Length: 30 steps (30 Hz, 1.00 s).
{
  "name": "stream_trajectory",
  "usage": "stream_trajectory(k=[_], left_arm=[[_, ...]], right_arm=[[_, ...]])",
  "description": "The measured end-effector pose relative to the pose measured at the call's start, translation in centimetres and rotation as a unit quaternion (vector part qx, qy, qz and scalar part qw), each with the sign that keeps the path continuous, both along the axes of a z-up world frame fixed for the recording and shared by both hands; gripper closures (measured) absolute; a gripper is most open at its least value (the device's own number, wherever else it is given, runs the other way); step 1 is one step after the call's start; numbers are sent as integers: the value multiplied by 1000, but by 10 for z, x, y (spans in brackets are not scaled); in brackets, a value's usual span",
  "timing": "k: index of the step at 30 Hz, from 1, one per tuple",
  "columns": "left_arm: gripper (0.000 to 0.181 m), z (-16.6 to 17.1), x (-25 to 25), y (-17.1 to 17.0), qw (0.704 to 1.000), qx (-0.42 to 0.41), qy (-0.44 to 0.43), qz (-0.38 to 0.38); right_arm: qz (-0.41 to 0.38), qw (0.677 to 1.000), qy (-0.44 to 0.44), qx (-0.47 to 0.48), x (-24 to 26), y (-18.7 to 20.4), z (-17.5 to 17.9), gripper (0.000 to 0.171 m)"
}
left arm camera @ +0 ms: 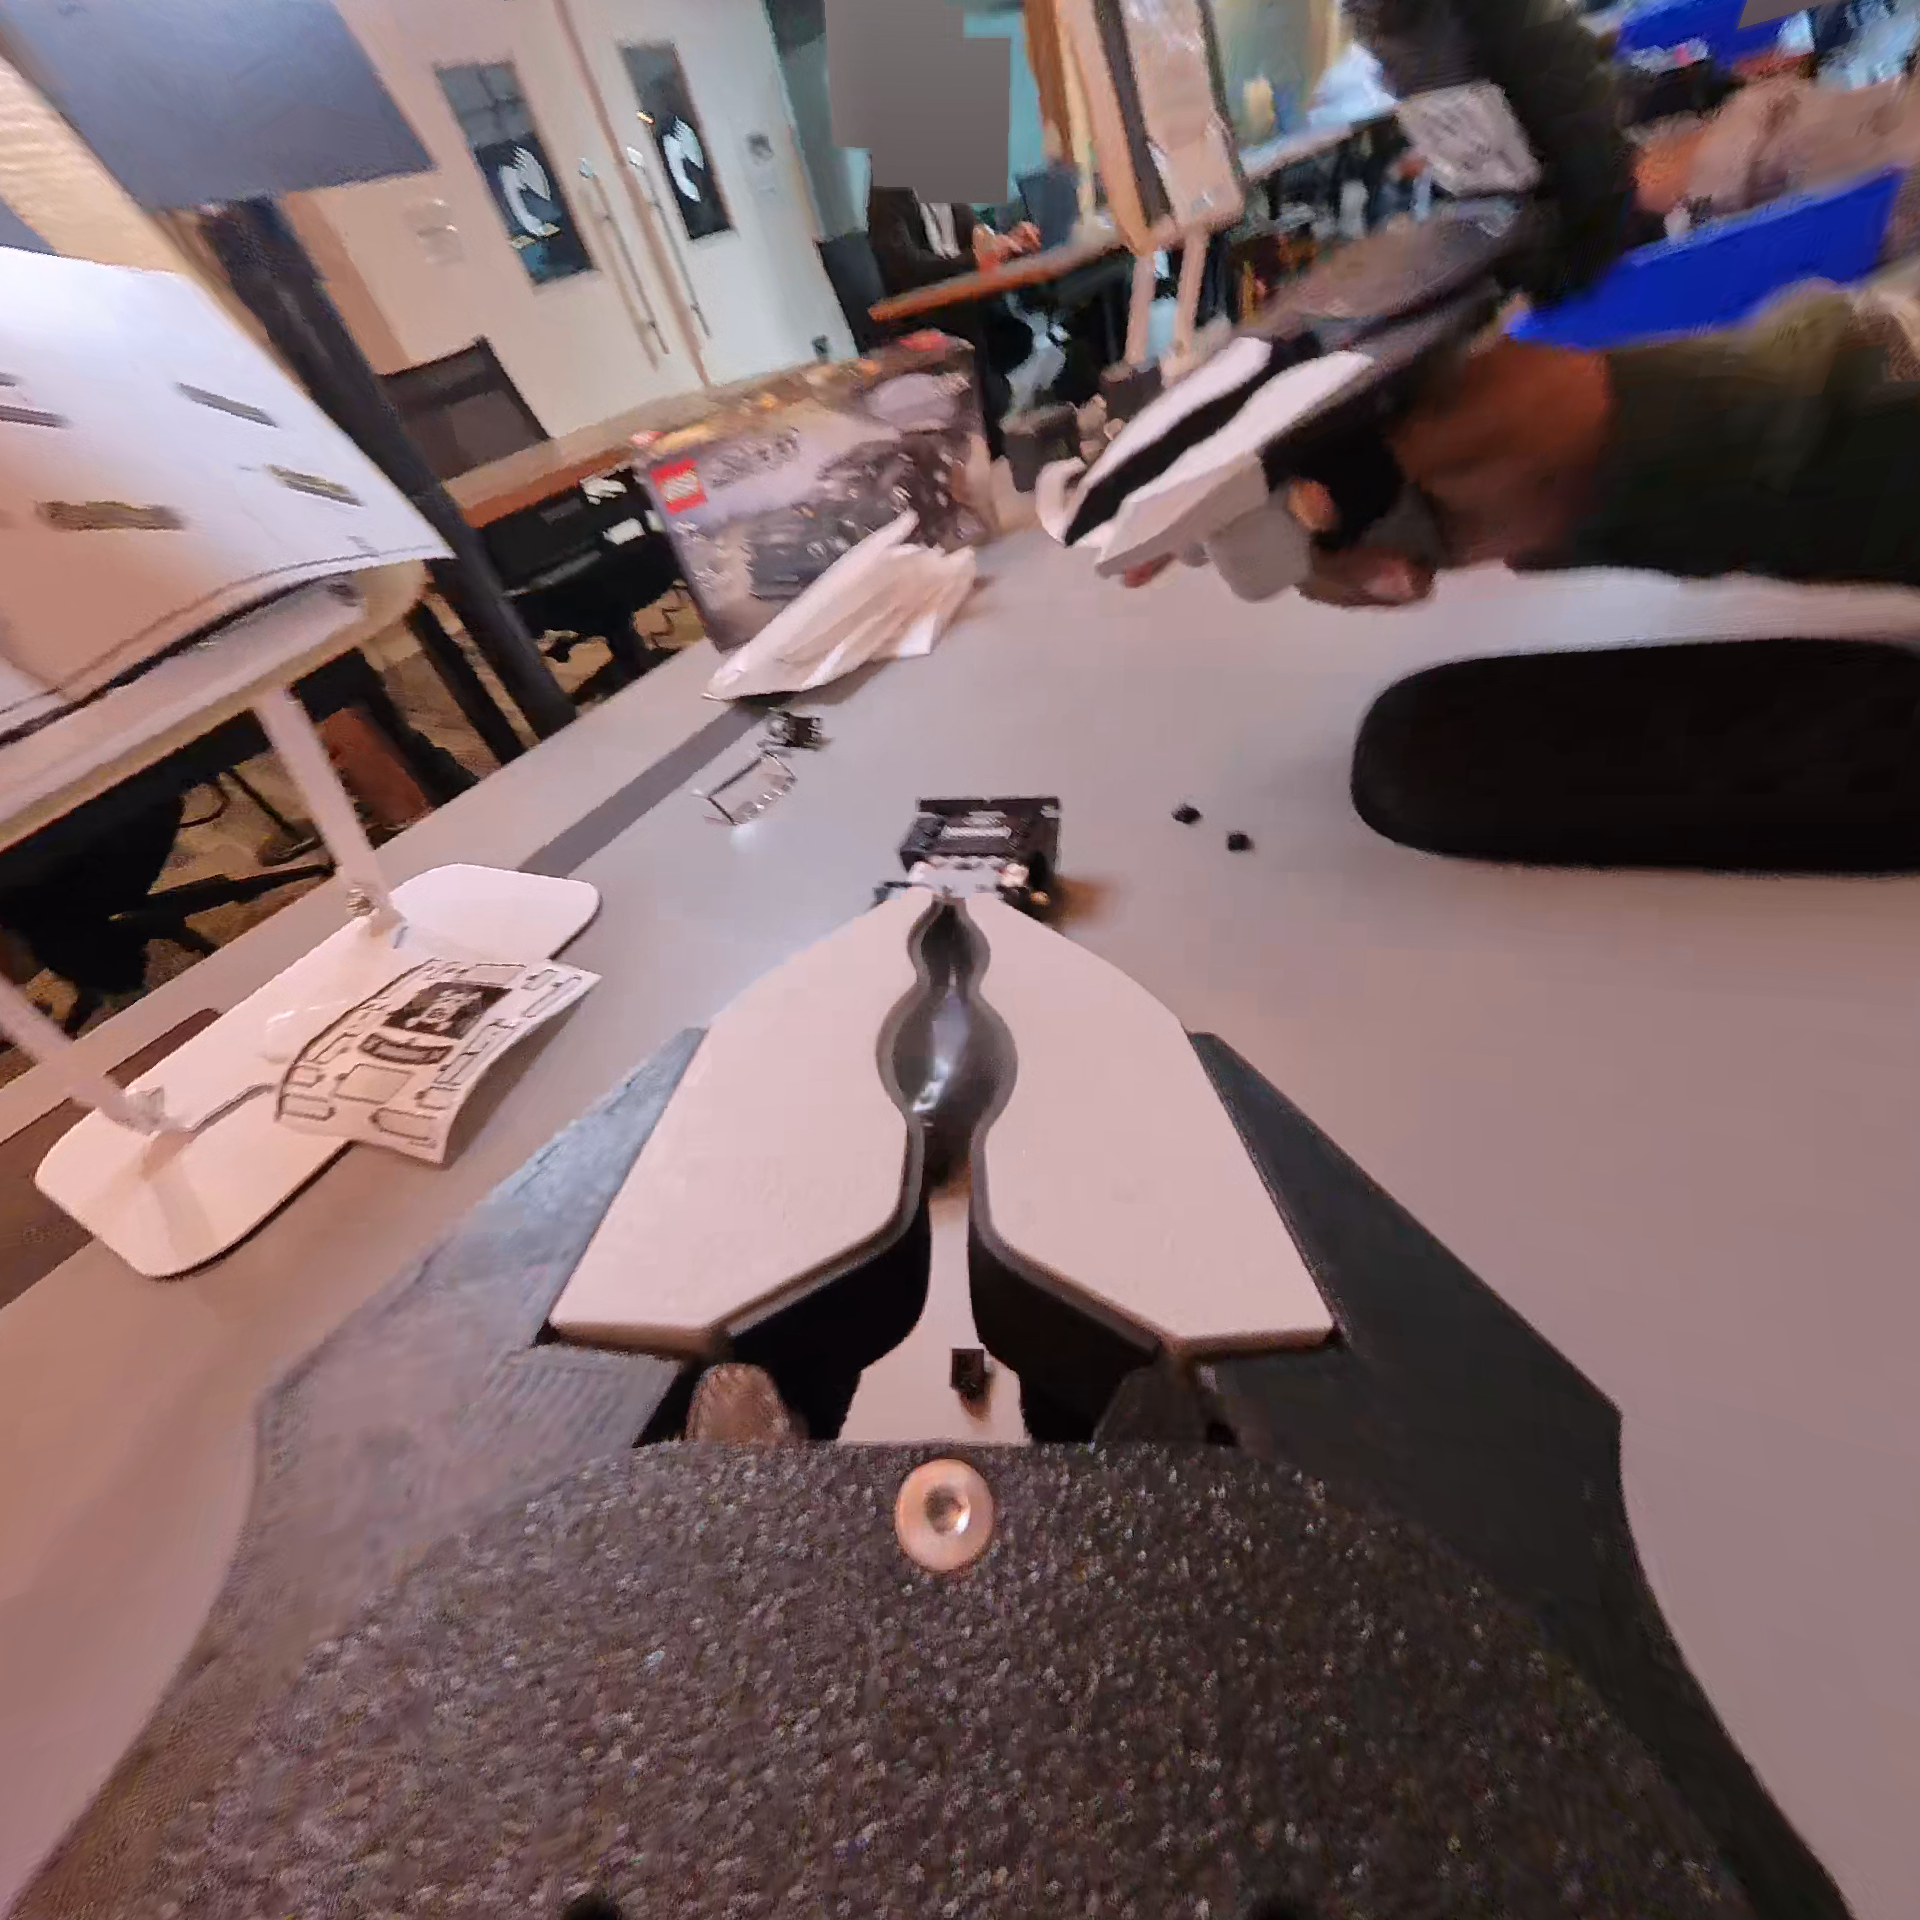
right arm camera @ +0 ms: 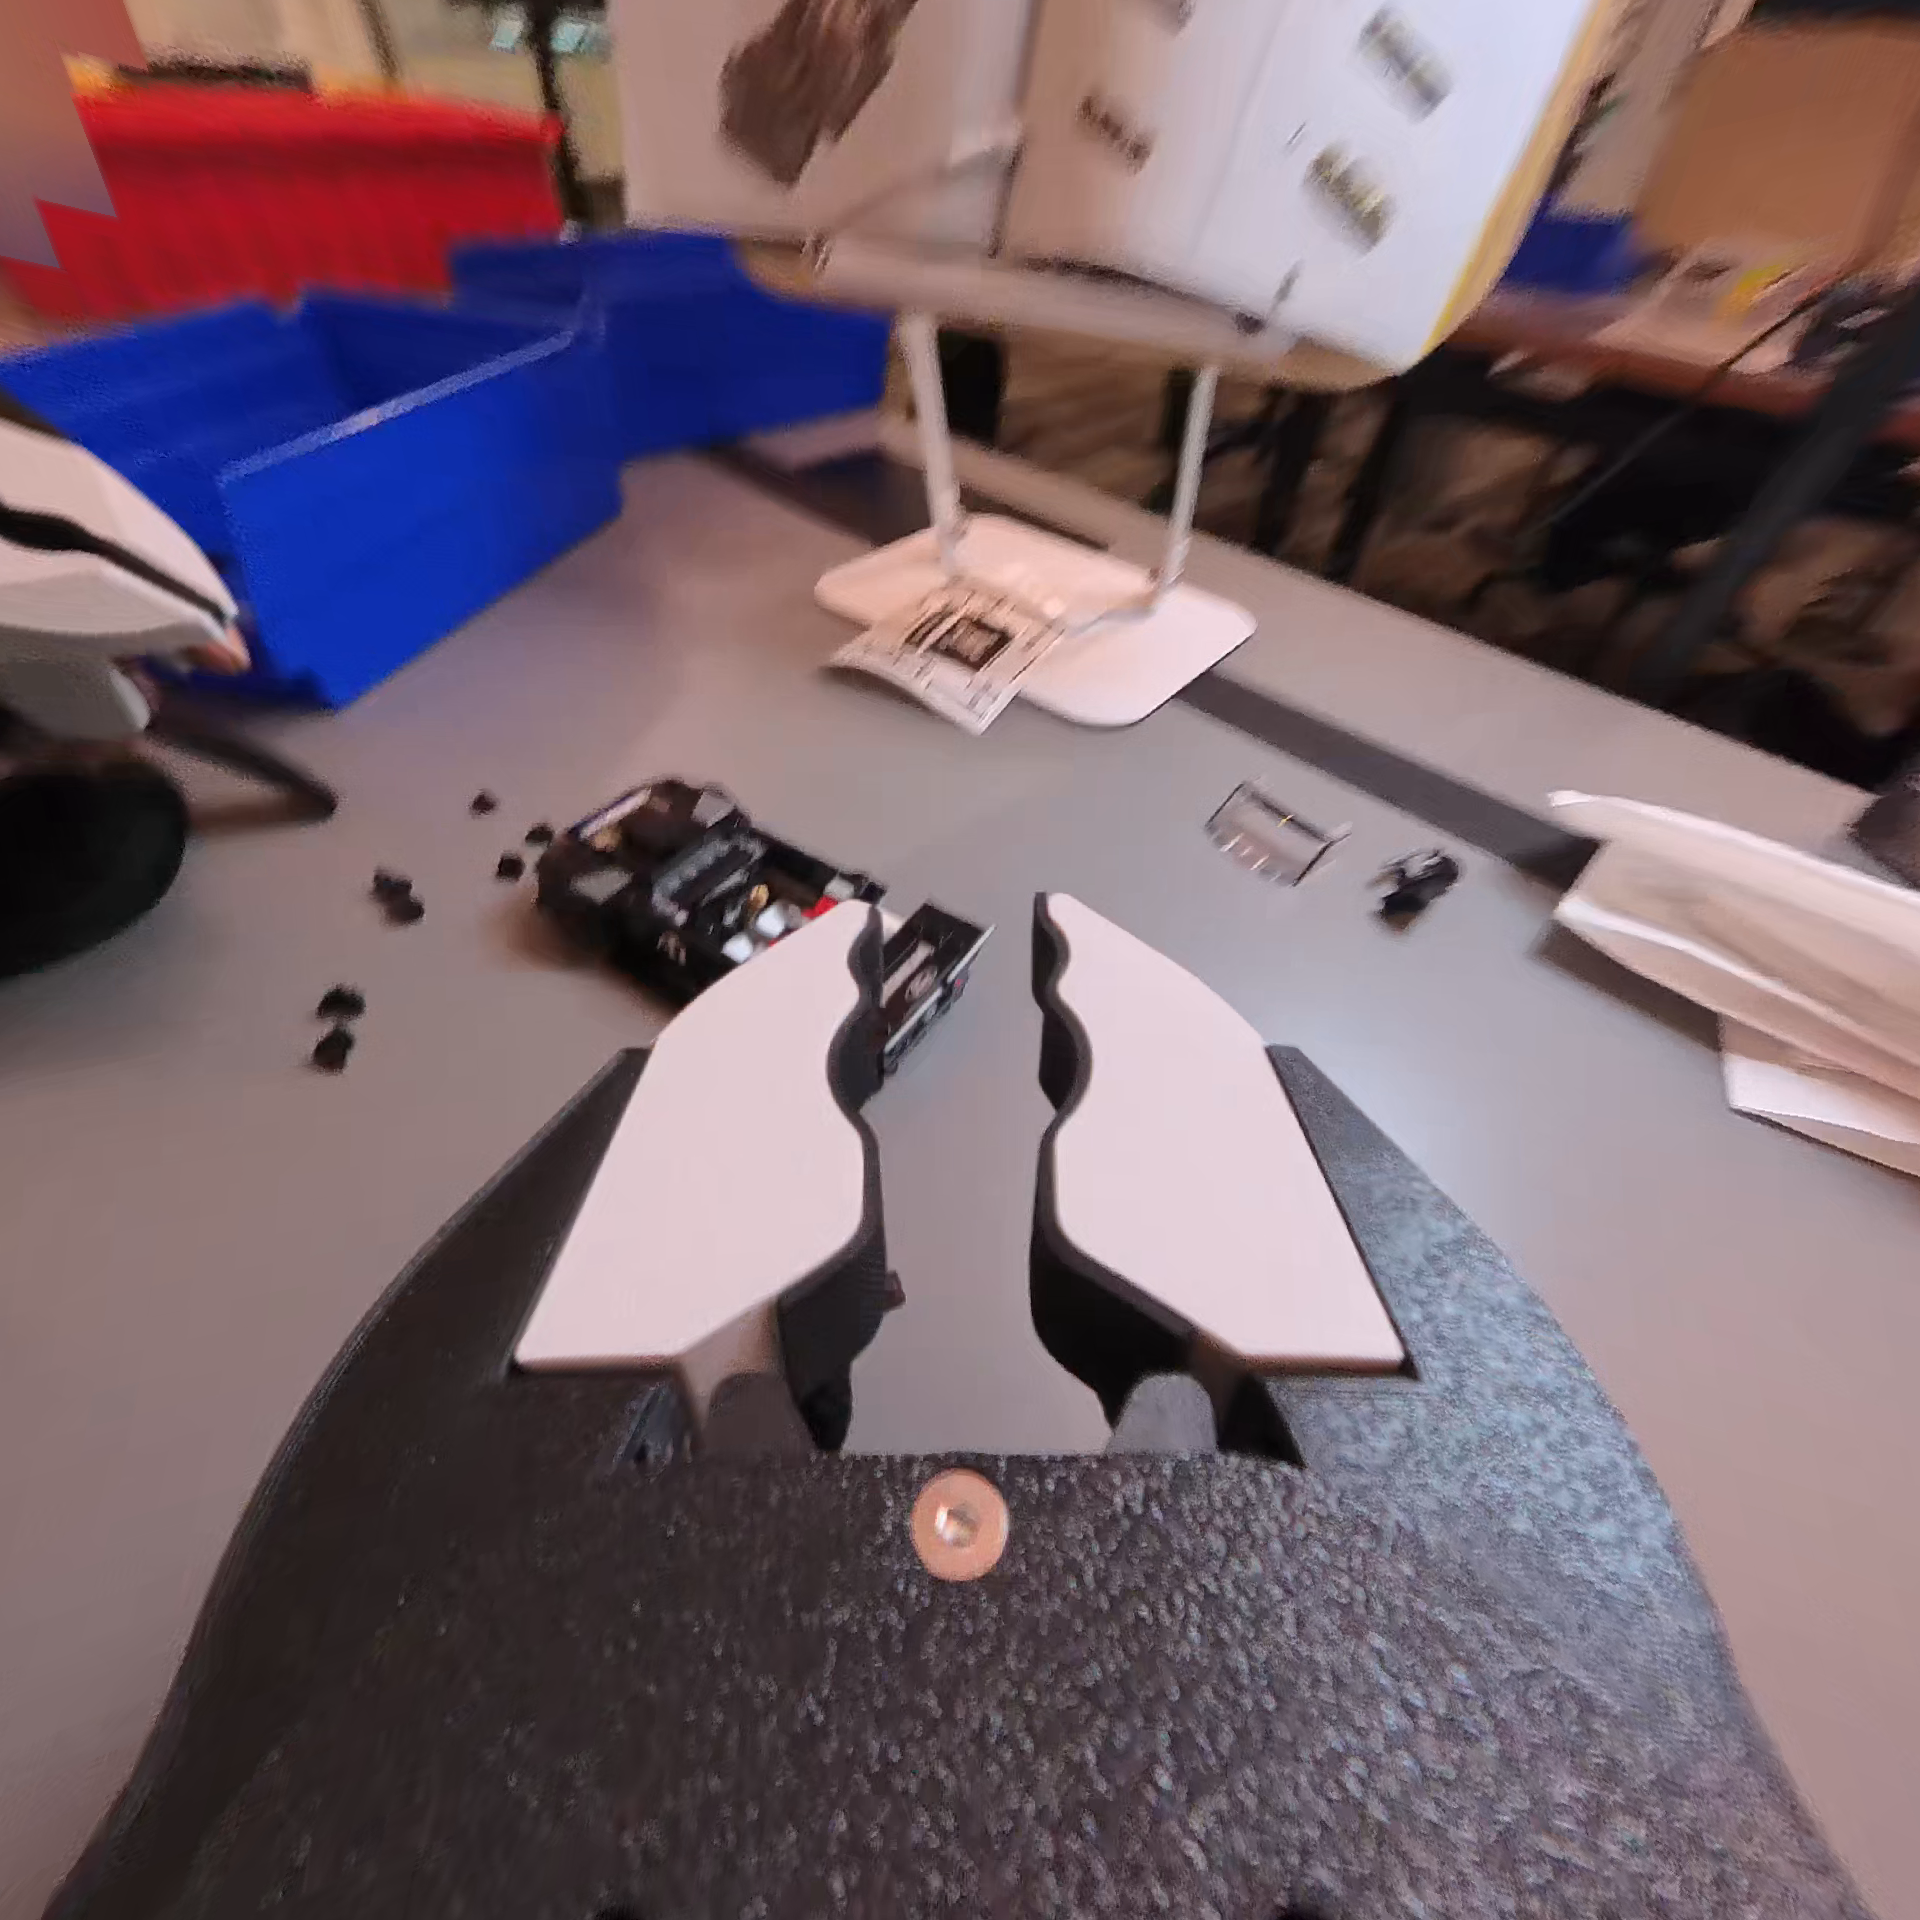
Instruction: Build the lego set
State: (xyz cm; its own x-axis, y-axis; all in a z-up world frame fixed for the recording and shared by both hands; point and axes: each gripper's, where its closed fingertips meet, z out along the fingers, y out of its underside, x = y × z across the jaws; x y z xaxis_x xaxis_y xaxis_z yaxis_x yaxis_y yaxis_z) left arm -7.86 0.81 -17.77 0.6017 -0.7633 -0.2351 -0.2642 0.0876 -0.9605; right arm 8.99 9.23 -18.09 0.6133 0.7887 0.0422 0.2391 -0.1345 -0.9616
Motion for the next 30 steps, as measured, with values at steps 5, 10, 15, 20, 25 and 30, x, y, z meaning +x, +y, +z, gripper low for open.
stream_trajectory(k=[5,10,15,20,25,30], left_arm=[[181,23,-38,17,994,-6,-80,78],[179,39,-83,29,979,-4,-128,156],[169,55,-118,30,964,13,-154,214],[163,62,-145,27,955,18,-155,254],[153,64,-177,26,945,12,-132,299],[142,68,-221,23,934,0,-88,346]], right_arm=[[-107,993,37,39,11,-7,12,149],[-158,986,36,45,22,-9,-3,154],[-173,983,33,59,26,-4,-10,154],[-171,982,25,72,25,-5,-11,154],[-175,982,33,67,27,-4,-11,154],[-182,981,40,62,30,-2,-12,147]])
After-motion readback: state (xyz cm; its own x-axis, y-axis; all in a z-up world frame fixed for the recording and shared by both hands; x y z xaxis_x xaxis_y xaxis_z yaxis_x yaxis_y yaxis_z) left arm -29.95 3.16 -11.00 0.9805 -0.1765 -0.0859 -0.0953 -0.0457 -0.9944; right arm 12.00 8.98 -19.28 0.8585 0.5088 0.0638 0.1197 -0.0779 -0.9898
